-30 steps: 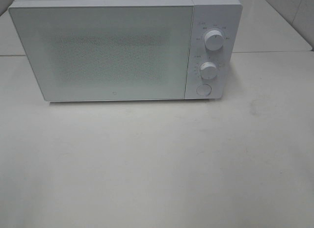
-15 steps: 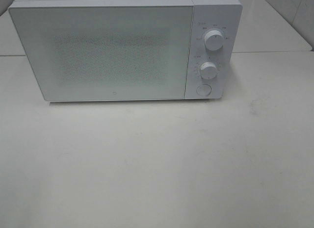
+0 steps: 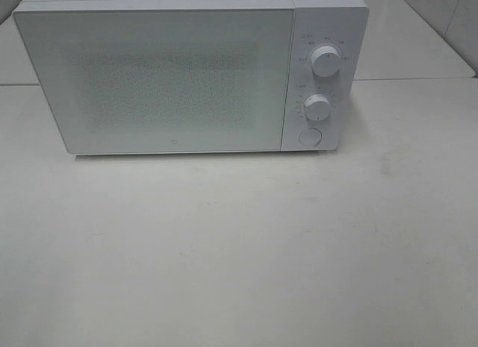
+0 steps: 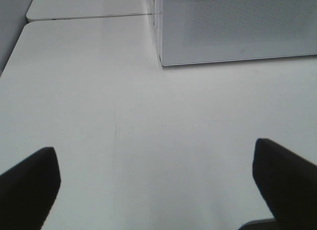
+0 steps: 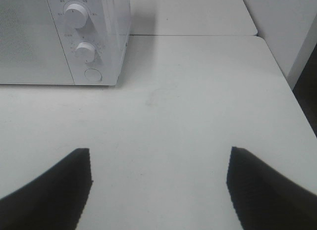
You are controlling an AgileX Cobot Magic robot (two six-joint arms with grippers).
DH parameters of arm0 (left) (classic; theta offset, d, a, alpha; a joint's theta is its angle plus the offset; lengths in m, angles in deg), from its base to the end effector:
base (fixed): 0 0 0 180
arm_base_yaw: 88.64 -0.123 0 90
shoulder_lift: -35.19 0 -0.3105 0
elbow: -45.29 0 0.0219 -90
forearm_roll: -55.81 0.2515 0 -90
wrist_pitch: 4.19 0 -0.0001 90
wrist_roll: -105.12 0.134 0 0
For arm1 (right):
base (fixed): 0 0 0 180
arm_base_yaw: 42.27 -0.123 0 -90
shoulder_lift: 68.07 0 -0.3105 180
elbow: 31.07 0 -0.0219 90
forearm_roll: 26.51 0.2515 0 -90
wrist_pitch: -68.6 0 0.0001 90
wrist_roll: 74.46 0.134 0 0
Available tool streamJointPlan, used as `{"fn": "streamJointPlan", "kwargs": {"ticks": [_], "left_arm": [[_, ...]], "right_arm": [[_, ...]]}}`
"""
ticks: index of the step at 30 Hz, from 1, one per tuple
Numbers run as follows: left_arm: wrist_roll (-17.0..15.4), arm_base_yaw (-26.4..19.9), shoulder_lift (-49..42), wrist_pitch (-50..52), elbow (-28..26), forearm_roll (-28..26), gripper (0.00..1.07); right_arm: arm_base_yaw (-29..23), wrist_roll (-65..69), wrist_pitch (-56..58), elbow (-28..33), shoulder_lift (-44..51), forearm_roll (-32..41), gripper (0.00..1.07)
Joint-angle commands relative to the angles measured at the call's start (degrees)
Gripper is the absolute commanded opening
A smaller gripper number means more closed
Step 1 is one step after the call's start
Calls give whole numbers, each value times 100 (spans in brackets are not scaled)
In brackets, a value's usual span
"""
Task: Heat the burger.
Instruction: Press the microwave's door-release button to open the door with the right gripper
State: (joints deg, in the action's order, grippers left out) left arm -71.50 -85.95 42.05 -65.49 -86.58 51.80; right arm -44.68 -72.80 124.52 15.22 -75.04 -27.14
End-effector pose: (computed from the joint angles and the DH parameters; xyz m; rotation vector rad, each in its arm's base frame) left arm 0.0047 -0.0085 0.2631 0.1120 2.0254 -0.0759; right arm 0.0068 -0.0009 0.2846 -0.0122 1.9056 0.0353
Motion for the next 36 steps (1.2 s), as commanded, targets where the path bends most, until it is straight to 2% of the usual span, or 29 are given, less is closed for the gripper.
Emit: {"fn": "streamJointPlan", "kwargs": {"ticks": [1,18,24,36], "left_arm": [[17,-11,-92,11,17,-46,98],[17,-11,-92,11,17,-46,98],[17,-11,-92,11,17,-46,98],[17,-11,-92,11,17,-46,98]], "right_arm": [[34,-34,-6,223,172,0,76],[34,-29,103,315,172,0,76],[34,-11,17,-17,-29,17,76],[29,-11,-1484,-80,-1186,17,76]]}}
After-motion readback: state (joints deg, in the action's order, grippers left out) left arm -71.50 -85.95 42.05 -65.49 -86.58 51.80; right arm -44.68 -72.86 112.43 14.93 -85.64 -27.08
